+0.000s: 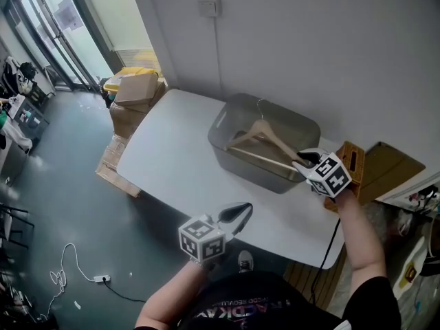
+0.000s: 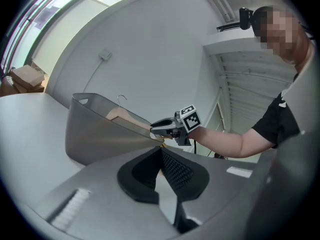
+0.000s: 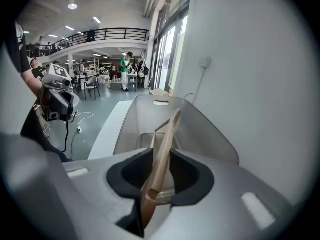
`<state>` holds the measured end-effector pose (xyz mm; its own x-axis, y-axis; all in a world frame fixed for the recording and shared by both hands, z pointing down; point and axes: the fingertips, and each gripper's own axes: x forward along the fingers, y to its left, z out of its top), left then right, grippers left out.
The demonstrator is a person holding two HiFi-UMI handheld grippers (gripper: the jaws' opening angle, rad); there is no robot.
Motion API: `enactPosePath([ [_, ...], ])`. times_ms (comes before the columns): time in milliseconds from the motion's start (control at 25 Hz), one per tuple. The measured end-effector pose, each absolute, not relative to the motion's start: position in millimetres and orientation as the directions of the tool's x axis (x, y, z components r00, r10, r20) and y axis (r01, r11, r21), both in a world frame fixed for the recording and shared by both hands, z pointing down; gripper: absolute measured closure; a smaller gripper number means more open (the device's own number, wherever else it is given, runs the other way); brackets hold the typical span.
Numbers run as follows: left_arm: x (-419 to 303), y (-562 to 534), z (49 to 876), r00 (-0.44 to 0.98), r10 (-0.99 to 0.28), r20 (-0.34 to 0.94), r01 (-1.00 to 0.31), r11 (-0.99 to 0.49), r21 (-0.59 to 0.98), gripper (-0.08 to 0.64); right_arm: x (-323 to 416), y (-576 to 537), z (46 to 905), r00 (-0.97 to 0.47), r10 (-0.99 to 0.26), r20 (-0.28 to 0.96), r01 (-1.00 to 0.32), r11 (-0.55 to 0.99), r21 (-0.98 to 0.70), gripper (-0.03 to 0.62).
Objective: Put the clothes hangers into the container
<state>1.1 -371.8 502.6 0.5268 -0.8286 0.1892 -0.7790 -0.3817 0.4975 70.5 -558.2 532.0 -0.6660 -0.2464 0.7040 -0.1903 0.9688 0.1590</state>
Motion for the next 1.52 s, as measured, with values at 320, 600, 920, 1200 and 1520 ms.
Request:
enactPosePath([
  [320, -10, -356, 499, 0.515, -0.838, 0.18, -0.783, -0.373, 0.498, 0.558, 77, -564, 536, -0.627, -0.286, 0.724, -0.252, 0.955, 0.159, 0.492],
  [600, -10, -343, 496, 0.522, -0.836, 0.171, -0.777, -0.384, 0.499, 0.558, 81, -559, 522, -0.634, -0.335, 0.697, -0.301, 0.937, 0.177, 0.492],
  [920, -1, -328, 498, 0.585, -0.795, 0.16, -0.743, -0.445, 0.5, 0.558, 95, -531, 473, -0.711, -0.439, 0.55, -0.445, 0.886, 0.133, 0.493],
  [1200, -8, -288, 494, 0.682, -0.713, 0.164, -0.68, -0.535, 0.501, 0.558, 90, -446, 446, -0.78, -0.486, 0.395, -0.564, 0.819, -0.107, 0.589],
  [1520, -26, -237, 488, 0.777, -0.608, 0.163, -0.594, -0.622, 0.51, 0.558, 44, -333, 458, -0.786, -0.512, 0.347, -0.599, 0.768, -0.225, 0.589],
])
